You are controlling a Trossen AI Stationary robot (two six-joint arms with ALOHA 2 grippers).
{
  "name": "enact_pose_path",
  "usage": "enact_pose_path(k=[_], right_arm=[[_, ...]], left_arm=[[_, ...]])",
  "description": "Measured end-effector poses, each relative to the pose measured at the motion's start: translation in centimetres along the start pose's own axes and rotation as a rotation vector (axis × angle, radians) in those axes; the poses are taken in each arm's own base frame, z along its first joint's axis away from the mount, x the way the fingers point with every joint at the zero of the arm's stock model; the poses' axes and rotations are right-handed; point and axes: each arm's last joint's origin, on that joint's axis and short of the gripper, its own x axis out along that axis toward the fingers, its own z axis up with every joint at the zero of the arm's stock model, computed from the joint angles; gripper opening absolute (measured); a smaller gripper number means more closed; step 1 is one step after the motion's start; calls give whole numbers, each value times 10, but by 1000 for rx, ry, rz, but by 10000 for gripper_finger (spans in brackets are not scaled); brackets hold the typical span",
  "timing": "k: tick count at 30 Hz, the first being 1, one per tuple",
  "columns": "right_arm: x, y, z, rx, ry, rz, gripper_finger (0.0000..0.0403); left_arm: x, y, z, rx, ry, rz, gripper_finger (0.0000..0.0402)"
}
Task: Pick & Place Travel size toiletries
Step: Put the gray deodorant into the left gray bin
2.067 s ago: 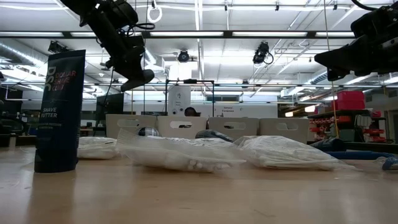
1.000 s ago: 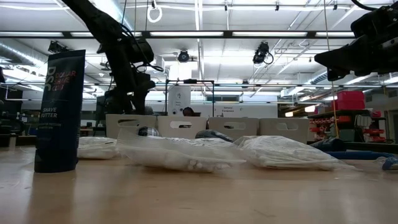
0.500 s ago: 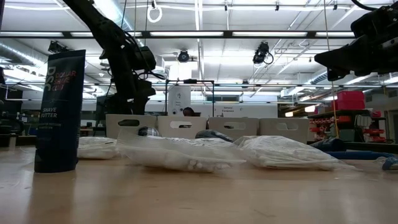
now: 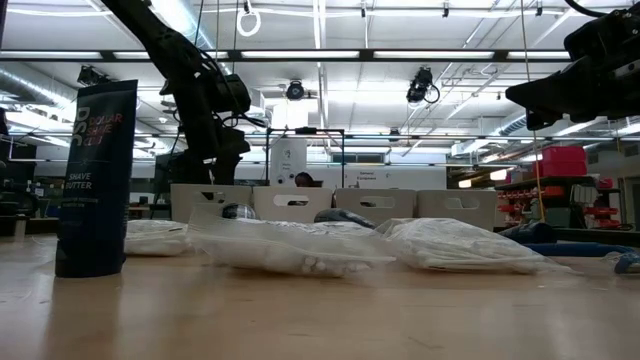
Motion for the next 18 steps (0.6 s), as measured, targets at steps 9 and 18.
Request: enact_pose_path(k=[9,18], right_arm=[[0,0,0,0,1,1,14],[0,0,0,0,0,0,14]], left_arm=[[-16,0,1,22,-45,-7,296],[-58,-3,1,31,-189,-42,282]])
